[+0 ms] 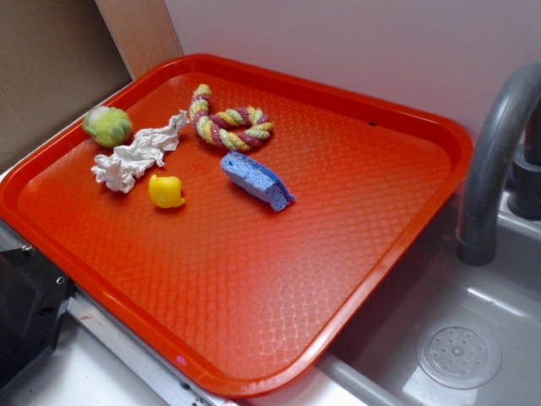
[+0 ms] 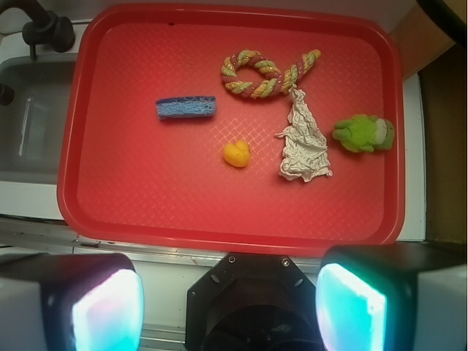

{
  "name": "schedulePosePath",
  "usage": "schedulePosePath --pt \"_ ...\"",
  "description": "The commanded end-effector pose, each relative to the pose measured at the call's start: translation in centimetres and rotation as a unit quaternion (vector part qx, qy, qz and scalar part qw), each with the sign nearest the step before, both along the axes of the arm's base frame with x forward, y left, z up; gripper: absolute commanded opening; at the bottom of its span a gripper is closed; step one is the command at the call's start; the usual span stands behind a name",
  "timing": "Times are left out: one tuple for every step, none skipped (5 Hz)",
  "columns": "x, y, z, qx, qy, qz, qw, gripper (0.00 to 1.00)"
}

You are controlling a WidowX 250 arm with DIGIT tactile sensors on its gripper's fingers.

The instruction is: Grab the green animal.

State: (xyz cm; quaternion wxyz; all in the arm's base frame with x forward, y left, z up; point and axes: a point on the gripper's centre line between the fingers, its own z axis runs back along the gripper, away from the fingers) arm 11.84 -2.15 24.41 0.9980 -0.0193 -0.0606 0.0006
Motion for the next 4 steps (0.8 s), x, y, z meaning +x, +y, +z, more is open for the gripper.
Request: schedulePosePath --pt "0.0 0.0 0.0 0.0 0.0 0.0 1.0 1.0" --pt "2.1 1.0 -1.1 -0.01 0.001 0.125 0.992 1.0" --pt "3.5 2.5 -2.1 0.009 -0.008 0.247 0.969 1.0" --pt "4.0 4.8 -3.4 0.015 -0.02 0.366 0.93 1.0"
